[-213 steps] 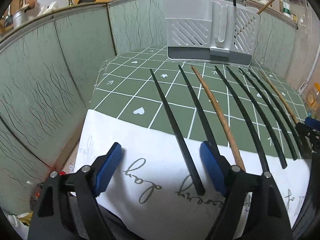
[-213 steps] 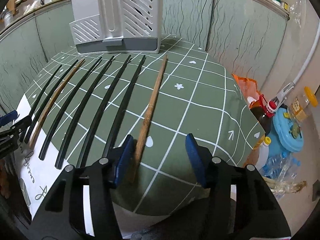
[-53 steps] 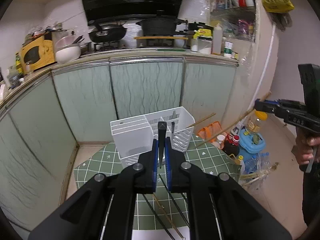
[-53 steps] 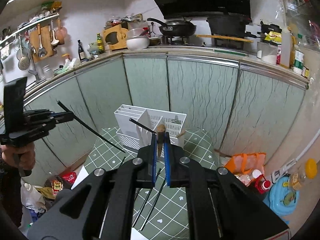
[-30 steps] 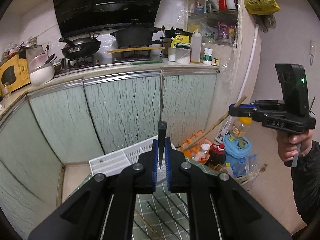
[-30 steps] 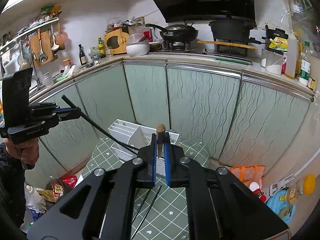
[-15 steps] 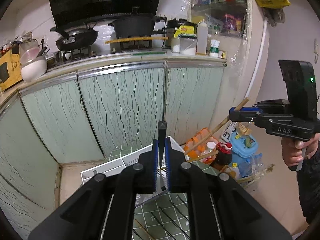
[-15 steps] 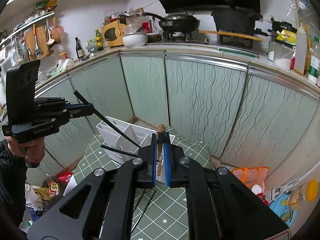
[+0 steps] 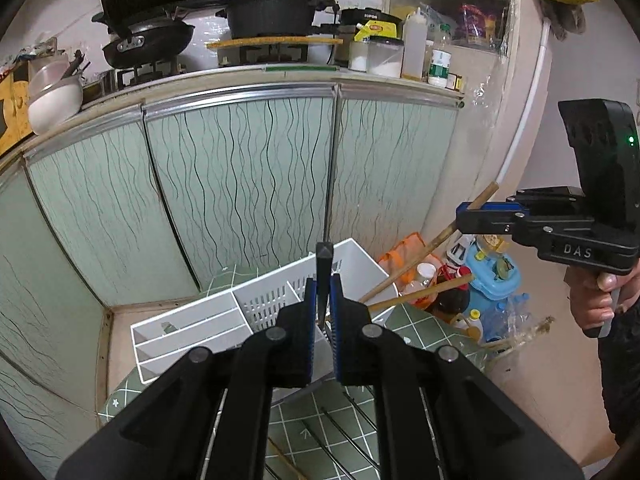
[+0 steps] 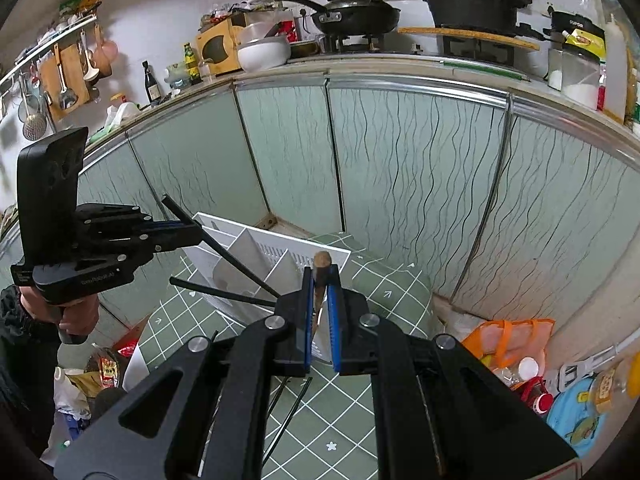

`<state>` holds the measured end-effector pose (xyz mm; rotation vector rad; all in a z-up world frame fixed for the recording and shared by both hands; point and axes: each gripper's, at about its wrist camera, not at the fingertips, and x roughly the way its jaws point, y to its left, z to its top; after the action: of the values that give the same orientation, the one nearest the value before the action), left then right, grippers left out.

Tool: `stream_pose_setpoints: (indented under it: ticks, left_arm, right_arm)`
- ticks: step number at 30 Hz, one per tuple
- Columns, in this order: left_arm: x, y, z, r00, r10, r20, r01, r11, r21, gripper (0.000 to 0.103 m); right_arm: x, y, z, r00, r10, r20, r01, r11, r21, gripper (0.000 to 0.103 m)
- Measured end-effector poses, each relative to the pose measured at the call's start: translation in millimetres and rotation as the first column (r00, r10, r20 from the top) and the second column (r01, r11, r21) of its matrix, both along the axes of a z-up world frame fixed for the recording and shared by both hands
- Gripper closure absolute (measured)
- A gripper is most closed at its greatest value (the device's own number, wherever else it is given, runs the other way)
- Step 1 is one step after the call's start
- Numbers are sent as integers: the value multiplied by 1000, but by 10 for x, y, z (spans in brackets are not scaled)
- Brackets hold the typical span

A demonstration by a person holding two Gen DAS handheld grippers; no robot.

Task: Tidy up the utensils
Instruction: 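Lower the black chopstick into the holder with the left tool while the right tool lowers the wooden one, then open both tools and move them back over the remaining chopsticks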

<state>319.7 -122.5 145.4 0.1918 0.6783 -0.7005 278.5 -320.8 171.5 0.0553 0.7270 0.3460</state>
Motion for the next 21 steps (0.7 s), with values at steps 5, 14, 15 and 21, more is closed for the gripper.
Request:
stream_pose_setpoints:
  ticks: [5, 14, 15, 21]
  left_arm:
    - [12, -11, -78, 1000, 2, -15, -1, 1000, 8, 95]
    - [-126, 96, 33, 998, 24, 62, -22, 999, -30, 11]
    - [-136, 106, 46, 997, 34, 66, -33, 999, -23, 11]
    - [-223, 148, 66, 995, 50, 88, -51, 999, 13, 4]
  right_arm:
    - [43, 11, -69, 999, 26, -21, -26, 1000, -3, 96]
    - [-129, -63, -40, 1000, 20, 18, -20, 1000, 15, 43]
    - [-155, -75, -27, 1000, 18, 22, -19, 1000, 15, 41]
    - [-332, -35, 27, 995, 38, 88, -35, 999, -33, 8]
